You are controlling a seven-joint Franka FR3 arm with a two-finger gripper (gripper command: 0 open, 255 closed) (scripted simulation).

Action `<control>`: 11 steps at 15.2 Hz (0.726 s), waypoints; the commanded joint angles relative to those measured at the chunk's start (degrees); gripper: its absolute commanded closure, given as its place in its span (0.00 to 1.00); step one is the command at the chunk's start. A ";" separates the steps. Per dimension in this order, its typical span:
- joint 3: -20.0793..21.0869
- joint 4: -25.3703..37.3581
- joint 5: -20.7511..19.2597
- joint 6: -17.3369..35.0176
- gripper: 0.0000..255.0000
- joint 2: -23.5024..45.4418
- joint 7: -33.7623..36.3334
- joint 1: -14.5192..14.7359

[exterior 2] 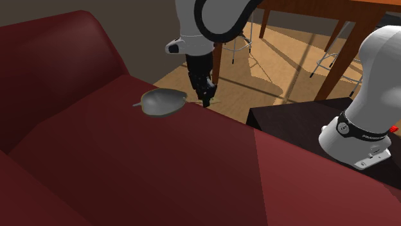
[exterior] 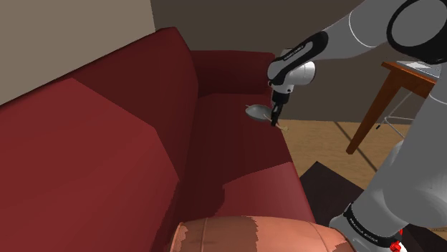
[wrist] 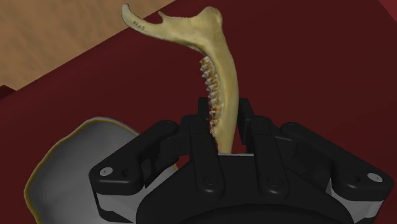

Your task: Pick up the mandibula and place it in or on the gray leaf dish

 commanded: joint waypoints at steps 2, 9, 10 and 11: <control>-0.21 0.83 -1.27 -2.24 1.00 -1.69 1.06 0.15; -0.40 2.93 -3.65 -7.19 1.00 -5.13 3.10 0.36; -0.40 3.28 -3.93 -7.91 1.00 -5.57 3.36 0.38; -0.40 3.64 -4.21 -8.63 1.00 -6.00 3.61 0.40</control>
